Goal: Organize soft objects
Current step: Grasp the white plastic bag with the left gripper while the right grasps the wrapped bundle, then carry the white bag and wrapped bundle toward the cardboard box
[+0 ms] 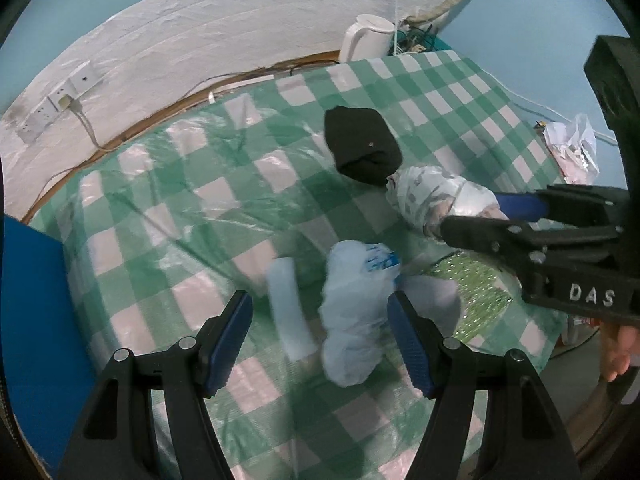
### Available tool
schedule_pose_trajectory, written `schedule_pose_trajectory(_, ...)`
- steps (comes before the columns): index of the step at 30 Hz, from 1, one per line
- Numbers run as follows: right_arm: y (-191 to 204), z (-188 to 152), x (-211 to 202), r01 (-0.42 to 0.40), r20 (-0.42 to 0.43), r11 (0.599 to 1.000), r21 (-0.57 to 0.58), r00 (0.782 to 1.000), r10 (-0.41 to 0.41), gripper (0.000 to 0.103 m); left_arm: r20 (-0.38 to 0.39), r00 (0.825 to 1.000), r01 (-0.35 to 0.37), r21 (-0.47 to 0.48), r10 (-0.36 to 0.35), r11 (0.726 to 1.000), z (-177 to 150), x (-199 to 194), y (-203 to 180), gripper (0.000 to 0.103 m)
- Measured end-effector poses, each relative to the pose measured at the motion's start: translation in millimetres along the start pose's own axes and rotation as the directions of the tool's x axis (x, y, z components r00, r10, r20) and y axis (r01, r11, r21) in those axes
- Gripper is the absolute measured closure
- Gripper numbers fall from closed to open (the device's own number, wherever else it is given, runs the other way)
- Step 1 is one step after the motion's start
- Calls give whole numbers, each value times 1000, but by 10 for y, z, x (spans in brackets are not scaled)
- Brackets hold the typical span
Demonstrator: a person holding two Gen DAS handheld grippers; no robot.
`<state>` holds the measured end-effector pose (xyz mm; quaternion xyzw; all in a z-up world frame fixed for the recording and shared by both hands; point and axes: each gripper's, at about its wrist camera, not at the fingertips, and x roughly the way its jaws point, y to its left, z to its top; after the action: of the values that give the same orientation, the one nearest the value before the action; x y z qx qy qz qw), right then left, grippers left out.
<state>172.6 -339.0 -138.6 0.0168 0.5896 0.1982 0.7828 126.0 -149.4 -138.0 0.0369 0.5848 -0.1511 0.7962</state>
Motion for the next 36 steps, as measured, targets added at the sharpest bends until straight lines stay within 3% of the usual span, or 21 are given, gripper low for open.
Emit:
schedule_pose_trajectory(14,-214,-120,-87,-15,0,1000,27,1000,15,60,-80,996,-23,57,28,998,15,339,-284,32)
schedule_pose_trajectory(15,-221,-124,-93,-15,-1,1000,27,1000,15,60,-80,996,-22,54,26,998,12,347,-285,38)
schedule_pose_trajectory(16,-221,-124,-97,-16,-1,1000,26,1000,16,60,-80,997,-16,48,20,999,7,353,-277,53)
schedule_pose_trajectory(19,-221,-123,-115,-15,-4,1000,25,1000,15,60,-96,995,-7,48,11,999,-2,366,-259,59)
schedule_pose_trajectory(36,-22,-126,-274,-21,19,1000,-20,1000,21,60,15,1000,-5,58,4,998,-63,-115,-201,62)
